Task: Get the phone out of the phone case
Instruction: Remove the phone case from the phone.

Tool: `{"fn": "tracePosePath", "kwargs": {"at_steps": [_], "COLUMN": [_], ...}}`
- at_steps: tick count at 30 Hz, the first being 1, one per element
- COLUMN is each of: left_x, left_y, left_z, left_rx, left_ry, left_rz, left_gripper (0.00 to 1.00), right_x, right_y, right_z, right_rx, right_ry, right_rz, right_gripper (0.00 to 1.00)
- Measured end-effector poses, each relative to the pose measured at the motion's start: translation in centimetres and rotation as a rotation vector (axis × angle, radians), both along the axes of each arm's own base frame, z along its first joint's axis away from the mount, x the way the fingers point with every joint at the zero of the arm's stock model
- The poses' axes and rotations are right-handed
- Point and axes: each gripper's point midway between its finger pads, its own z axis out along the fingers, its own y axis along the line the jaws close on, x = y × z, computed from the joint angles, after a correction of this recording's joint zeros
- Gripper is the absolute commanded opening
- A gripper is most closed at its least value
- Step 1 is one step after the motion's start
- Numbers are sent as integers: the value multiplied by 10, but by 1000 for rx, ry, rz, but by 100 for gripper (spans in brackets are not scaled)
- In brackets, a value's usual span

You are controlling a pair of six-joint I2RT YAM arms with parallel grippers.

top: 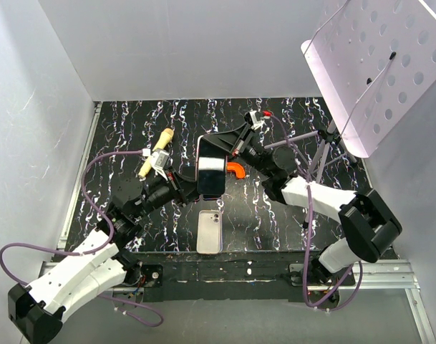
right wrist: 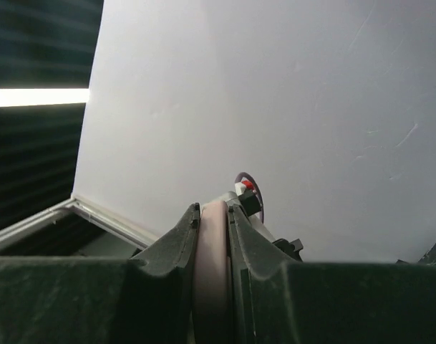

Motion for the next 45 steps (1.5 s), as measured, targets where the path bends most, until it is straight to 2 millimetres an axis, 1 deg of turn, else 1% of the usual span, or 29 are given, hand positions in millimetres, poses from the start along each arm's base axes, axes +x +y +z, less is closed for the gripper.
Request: {"fn": "tracePosePath", "kwargs": {"at_steps": [2, 4, 7, 9, 12, 14, 16, 17, 18, 19, 20, 21, 24, 25, 27, 28, 29, 30, 32, 35, 36, 37, 40, 42, 44, 45], "left_x": [21, 36, 46, 50, 44, 32, 20, 11, 7, 0, -5, -9, -26, -32, -44, -50, -55, -58, -64, -66, -65, -64, -57, -55, -54, -54], "left_y": [9, 13, 16, 19, 18, 15, 13, 12, 12, 13, 15, 18, 26, 28, 30, 31, 32, 33, 31, 21, 16, 11, 0, -4, -4, -4], "left_z": [-16, -26, -33, -36, -37, -37, -38, -38, -38, -37, -35, -31, -12, -4, 15, 24, 33, 40, 54, 68, 69, 66, 45, 28, 20, 20], "left_rx": [58, 112, 157, 177, 184, 185, 180, 171, 171, 166, 165, 164, 146, 140, 125, 116, 107, 98, 68, -21, -62, -91, -139, -144, -152, -159], "left_ry": [-43, -74, -100, -112, -106, -83, -54, -24, -23, -12, -5, -7, -24, -33, -58, -66, -72, -68, -36, 44, 87, 136, 286, 376, 427, 439], "left_rz": [113, 177, 221, 242, 208, 149, 93, 57, 40, 22, 12, 6, -22, -37, -75, -92, -107, -117, -138, -192, -217, -238, -270, -270, -268, -269], "left_gripper": [0, 0, 0, 0, 21, 39, 57, 62, 68, 83, 91, 95, 95, 92, 84, 77, 72, 70, 67, 61, 59, 58, 54, 54, 53, 53], "right_x": [10, 18, 30, 31, 28, 25, 17, 12, 7, 3, -1, -5, -16, -17, -17, -16, -14, -12, -8, -2, 0, 2, 6, 9, 11, 13], "right_y": [6, 9, 7, 7, 8, 7, 7, 8, 9, 10, 11, 11, 8, 6, 1, -1, -3, -5, -7, -9, -8, -8, -8, -8, -8, -8], "right_z": [-8, -17, -28, -28, -31, -35, -42, -46, -51, -55, -57, -59, -59, -59, -59, -60, -61, -63, -66, -73, -76, -78, -82, -82, -84, -84], "right_rx": [24, 31, 39, 42, 31, 20, -1, -16, -33, -46, -59, -72, -98, -108, -136, -150, -163, -175, -197, -225, -233, -240, -248, -248, -250, -251], "right_ry": [112, 178, 251, 263, 259, 251, 242, 238, 237, 235, 230, 221, 176, 157, 114, 99, 86, 78, 68, 73, 78, 88, 111, 119, 130, 134], "right_rz": [0, -21, -62, -62, -48, -32, 3, 27, 49, 70, 91, 113, 166, 175, 168, 161, 151, 142, 124, 101, 94, 88, 70, 58, 48, 42], "right_gripper": [1, 1, 1, 1, 1, 1, 1, 1, 1, 1, 1, 1, 1, 1, 1, 1, 1, 1, 1, 1, 1, 1, 1, 1, 1, 1]}}
